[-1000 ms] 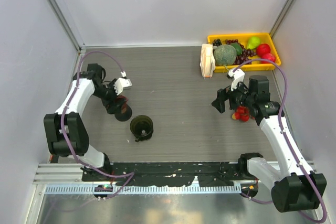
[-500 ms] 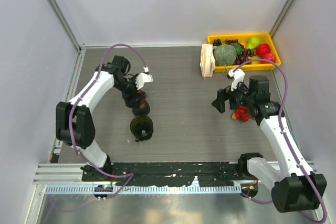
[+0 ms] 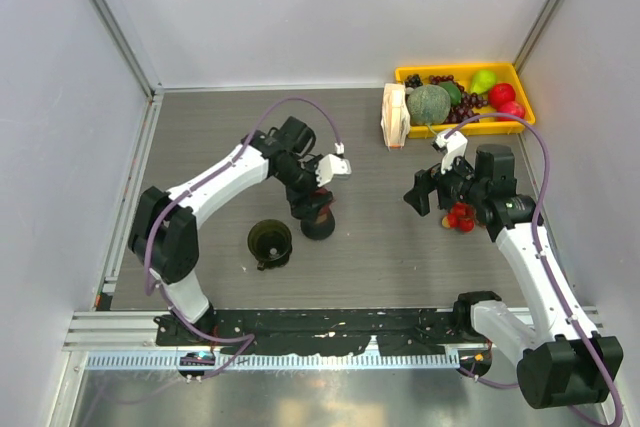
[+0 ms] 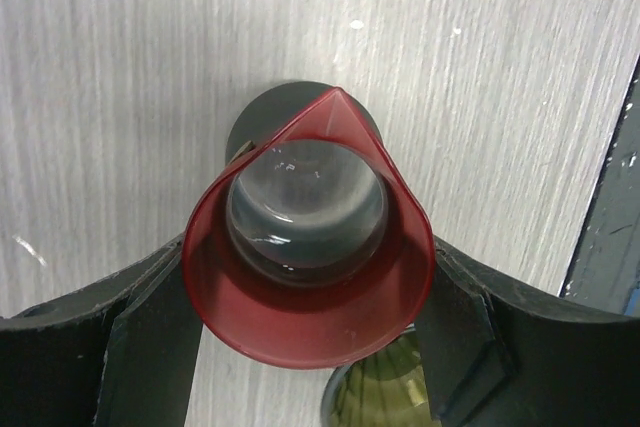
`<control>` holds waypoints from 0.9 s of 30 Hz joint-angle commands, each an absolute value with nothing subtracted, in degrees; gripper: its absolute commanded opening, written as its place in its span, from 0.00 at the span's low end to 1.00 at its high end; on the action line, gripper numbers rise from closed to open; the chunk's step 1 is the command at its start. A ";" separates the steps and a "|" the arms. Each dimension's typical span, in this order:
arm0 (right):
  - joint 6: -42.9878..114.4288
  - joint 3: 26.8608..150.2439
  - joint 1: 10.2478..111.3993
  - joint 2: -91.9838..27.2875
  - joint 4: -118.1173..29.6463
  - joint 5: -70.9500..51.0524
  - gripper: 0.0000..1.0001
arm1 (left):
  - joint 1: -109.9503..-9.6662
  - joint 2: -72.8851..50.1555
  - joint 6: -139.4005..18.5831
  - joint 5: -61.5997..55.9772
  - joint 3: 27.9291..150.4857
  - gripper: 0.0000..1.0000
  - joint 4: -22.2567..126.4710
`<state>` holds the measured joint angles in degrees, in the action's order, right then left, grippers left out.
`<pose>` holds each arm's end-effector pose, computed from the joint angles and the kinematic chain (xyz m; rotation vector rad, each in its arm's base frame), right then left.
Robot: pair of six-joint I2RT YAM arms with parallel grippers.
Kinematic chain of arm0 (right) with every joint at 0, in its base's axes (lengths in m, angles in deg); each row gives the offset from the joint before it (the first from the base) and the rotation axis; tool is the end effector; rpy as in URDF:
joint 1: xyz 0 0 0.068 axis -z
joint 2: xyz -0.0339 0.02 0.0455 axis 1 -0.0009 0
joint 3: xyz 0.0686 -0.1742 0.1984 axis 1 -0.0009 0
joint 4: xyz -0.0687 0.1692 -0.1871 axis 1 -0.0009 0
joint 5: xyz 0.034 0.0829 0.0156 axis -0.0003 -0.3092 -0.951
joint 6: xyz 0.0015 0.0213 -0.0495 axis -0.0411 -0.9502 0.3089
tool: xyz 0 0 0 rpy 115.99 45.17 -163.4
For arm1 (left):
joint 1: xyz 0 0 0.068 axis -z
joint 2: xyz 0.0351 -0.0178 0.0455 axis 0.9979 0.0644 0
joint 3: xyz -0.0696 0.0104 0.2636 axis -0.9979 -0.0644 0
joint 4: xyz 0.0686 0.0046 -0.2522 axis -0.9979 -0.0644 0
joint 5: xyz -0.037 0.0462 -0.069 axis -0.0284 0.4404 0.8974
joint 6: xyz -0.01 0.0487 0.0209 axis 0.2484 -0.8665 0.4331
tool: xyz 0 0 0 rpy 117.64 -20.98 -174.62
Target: Place the coffee filter in the dripper
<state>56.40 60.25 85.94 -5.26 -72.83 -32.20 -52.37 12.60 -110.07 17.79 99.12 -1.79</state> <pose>0.1983 0.0317 0.2968 -0.6151 2.0490 0.4706 0.2826 -0.2110 0.2603 1.6814 2.0966 -0.6726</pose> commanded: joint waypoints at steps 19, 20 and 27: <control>57.21 60.38 86.00 -3.39 -71.85 -31.84 0.95 | -40.96 4.56 -92.12 12.75 92.98 0.99 8.17; 57.30 60.38 86.00 -3.47 -71.85 -31.84 0.95 | -40.96 2.81 -91.42 12.05 92.63 0.99 7.82; 57.13 60.47 86.00 -3.21 -71.85 -32.01 0.95 | -41.48 -12.30 -79.92 0.01 86.57 0.99 4.75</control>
